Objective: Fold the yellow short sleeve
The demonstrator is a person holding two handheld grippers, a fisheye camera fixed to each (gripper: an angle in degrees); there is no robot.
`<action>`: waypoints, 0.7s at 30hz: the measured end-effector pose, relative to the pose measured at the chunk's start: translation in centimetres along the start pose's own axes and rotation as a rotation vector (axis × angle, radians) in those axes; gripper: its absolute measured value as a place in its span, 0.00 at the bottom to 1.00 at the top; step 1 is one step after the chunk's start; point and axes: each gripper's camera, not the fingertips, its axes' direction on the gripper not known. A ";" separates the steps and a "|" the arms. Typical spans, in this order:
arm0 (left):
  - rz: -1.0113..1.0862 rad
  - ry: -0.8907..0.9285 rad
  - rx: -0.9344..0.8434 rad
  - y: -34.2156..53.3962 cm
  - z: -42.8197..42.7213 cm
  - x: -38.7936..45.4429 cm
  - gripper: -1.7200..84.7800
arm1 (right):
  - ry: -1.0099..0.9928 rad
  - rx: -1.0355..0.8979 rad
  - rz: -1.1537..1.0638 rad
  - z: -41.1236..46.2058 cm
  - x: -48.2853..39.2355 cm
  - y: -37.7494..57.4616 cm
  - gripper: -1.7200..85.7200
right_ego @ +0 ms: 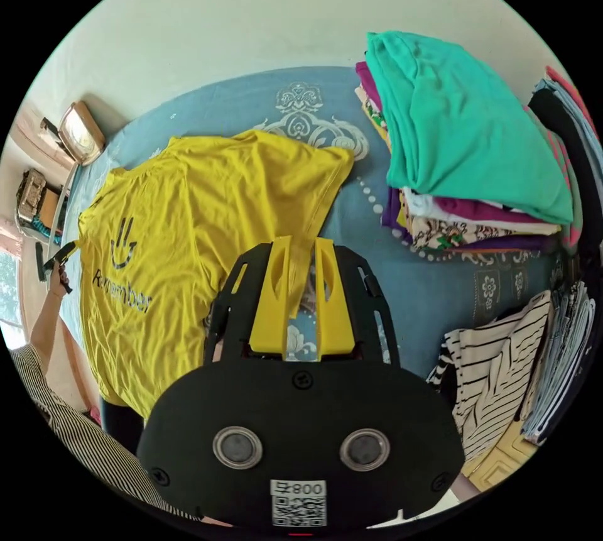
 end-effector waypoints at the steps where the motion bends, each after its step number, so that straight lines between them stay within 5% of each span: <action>1: -0.004 0.005 0.012 0.2 -0.5 0.0 0.06 | 0.003 -0.017 0.000 0.3 -0.2 0.5 0.10; 5: 0.011 0.067 0.117 3.0 -4.7 -0.1 0.04 | 0.000 -0.027 0.017 0.5 -0.3 2.6 0.10; 13: -0.134 0.042 0.058 8.1 -5.2 -3.1 0.05 | -0.080 -0.096 0.012 -2.2 1.1 2.6 0.06; 16: -0.084 0.107 0.160 6.2 -6.7 -2.6 0.08 | -0.077 -0.115 -0.004 -3.0 1.1 2.7 0.05; 21: 0.087 -0.041 0.027 -1.3 -3.3 2.2 0.11 | -0.026 -0.132 -0.025 -4.4 -0.1 2.8 0.04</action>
